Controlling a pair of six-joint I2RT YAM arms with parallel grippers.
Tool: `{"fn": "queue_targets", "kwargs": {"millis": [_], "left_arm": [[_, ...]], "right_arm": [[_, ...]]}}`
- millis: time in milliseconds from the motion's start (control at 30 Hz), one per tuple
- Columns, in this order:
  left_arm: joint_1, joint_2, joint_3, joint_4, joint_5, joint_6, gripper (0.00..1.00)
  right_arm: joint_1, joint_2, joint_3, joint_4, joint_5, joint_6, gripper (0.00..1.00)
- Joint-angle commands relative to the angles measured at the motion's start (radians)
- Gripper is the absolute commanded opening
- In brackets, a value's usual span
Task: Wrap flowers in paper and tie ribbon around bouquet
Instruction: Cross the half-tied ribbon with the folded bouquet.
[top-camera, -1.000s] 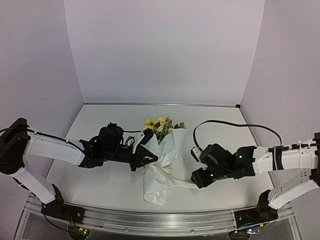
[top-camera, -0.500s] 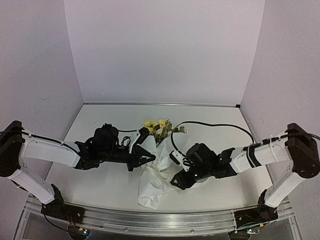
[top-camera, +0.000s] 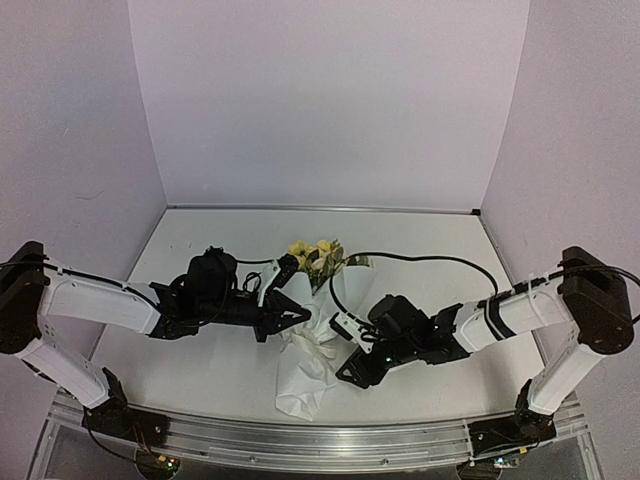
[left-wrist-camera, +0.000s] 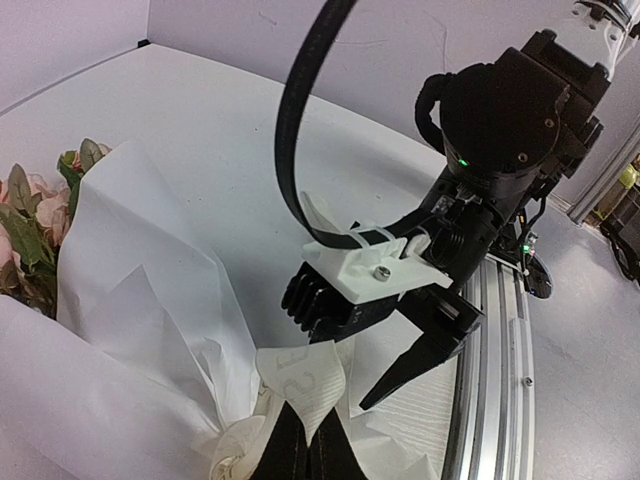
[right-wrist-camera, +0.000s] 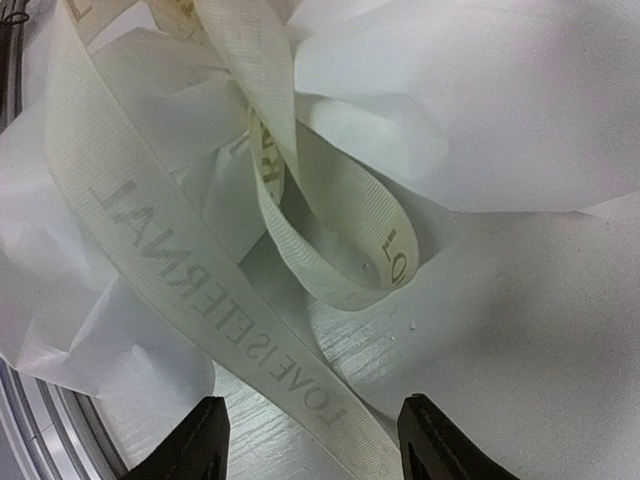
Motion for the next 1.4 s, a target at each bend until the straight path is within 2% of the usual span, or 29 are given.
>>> {"fn": "queue_targets", "kwargs": {"millis": [0,367,467,667,767,900,1033,1367], "left_arm": [[0.004,-0.003,0.031,0.037,0.002,-0.013,0.0],[0.003,0.01,0.027,0.054,0.007,-0.027,0.0],[0.003,0.008,0.026,0.051,0.006,-0.03,0.01],[0.003,-0.014,0.018,0.021,-0.014,-0.053,0.02],[0.003,-0.05,-0.016,0.033,-0.062,-0.093,0.03],[0.003,-0.111,-0.108,0.114,-0.134,-0.166,0.13],[0.003,-0.151,-0.177,0.169,-0.162,-0.198,0.16],[0.003,-0.217,-0.3,0.232,-0.265,-0.319,0.06]], "right_arm": [[0.047,0.032,-0.012,0.078,0.065,-0.025,0.6],[0.081,0.122,-0.003,0.167,0.262,-0.026,0.58],[0.081,0.132,0.009,0.175,0.28,0.0,0.47],[0.082,0.092,-0.012,0.175,0.289,0.07,0.12],[0.082,0.047,-0.04,0.166,0.306,0.096,0.0],[0.084,-0.003,-0.051,0.124,0.302,0.127,0.0],[0.093,-0.025,-0.019,0.043,0.271,0.155,0.0],[0.12,-0.059,0.053,-0.156,0.275,0.217,0.0]]}}
